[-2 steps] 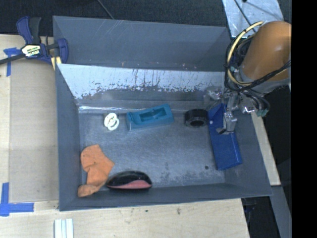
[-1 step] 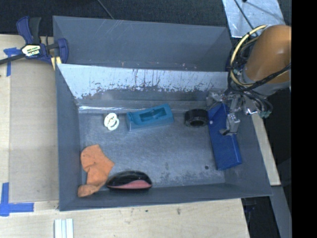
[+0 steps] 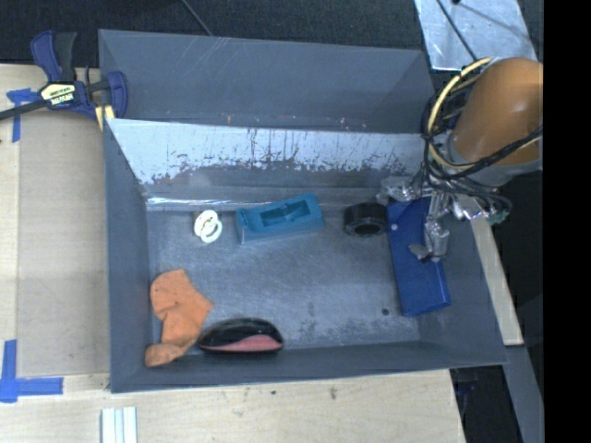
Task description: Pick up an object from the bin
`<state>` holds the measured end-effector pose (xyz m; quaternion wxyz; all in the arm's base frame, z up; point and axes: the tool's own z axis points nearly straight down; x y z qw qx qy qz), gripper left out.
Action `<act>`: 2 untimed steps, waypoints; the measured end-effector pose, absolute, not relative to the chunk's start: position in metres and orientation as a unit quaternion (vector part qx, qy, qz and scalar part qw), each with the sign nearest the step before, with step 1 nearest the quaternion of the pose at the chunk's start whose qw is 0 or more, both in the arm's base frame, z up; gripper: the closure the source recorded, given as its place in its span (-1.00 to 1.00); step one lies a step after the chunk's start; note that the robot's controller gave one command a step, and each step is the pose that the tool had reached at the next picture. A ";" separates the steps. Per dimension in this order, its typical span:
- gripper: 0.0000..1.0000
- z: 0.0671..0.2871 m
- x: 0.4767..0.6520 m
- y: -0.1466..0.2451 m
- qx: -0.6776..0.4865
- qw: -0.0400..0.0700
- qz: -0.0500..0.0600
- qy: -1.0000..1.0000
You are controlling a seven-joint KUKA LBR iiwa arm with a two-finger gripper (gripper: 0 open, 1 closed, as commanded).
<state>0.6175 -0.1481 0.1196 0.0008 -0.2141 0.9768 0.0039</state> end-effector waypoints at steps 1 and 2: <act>-1.00 0.118 0.621 -0.135 -0.294 0.002 0.003 0.956; -1.00 0.120 0.625 -0.121 -0.358 0.002 0.000 0.934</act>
Offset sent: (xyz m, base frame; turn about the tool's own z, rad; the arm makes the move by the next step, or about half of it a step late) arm 0.0090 0.0331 0.0002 -0.3336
